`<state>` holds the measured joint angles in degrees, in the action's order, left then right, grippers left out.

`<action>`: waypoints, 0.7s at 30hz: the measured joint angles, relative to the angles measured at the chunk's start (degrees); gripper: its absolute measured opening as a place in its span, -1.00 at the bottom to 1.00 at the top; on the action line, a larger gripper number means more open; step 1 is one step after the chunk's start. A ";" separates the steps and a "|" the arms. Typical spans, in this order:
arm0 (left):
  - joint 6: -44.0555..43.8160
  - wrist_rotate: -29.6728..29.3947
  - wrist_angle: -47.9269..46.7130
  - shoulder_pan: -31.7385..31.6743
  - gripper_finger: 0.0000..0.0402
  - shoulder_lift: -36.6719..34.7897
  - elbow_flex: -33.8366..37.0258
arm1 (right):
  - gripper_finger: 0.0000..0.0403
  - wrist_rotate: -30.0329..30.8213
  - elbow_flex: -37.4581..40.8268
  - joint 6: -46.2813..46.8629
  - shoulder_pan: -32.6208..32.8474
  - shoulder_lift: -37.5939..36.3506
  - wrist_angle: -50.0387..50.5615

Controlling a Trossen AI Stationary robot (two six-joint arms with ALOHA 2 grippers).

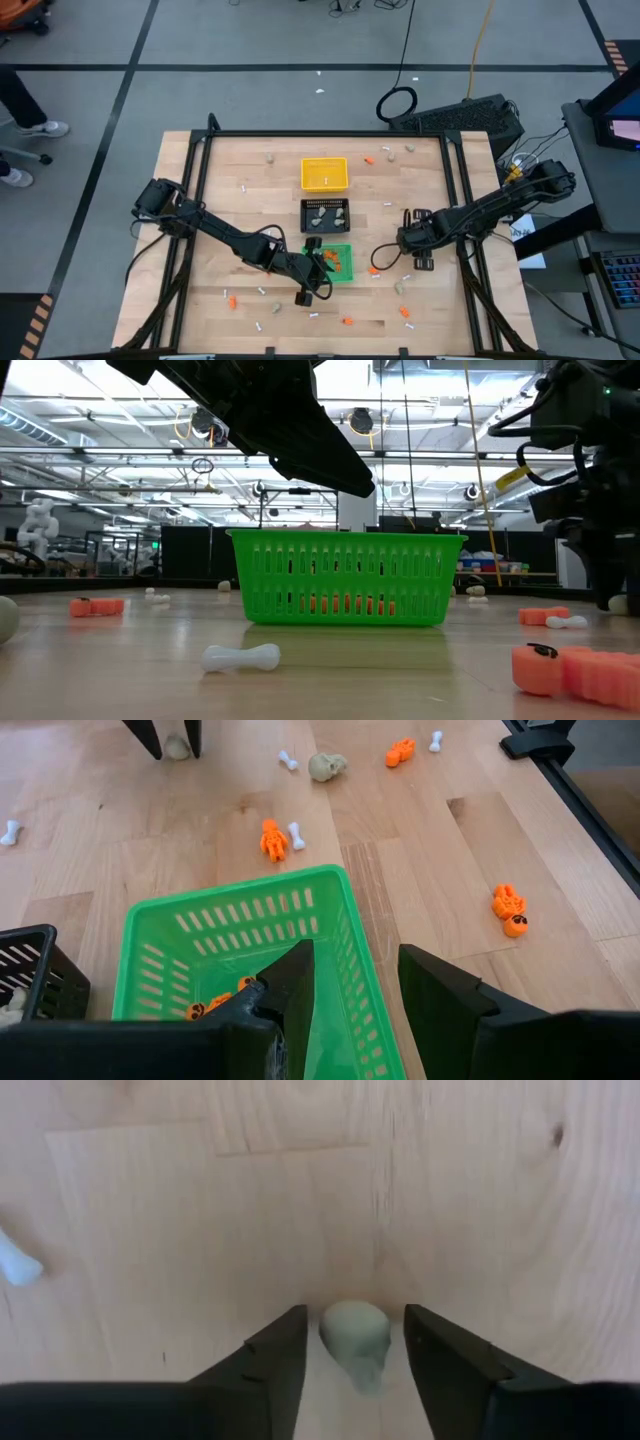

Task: Sort Halloween decoration
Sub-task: Put the gray skull toy into the black basket

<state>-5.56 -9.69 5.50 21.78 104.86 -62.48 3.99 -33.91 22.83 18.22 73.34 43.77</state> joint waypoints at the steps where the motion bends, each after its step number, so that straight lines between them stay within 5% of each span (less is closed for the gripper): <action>1: 0.00 0.00 0.00 0.00 -0.28 0.00 0.00 | -0.28 0.00 0.00 0.00 0.00 0.00 0.02; 10: -0.02 0.00 0.00 0.00 -0.28 0.00 0.00 | -0.55 -0.87 -0.05 1.76 0.00 0.00 -0.04; 21: -0.02 0.00 0.00 0.00 -0.28 0.00 0.00 | -0.63 -1.16 -0.09 2.56 0.00 -0.02 -0.57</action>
<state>-5.58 -9.69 5.50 21.78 104.86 -62.48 2.83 -34.00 25.39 18.22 73.32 43.20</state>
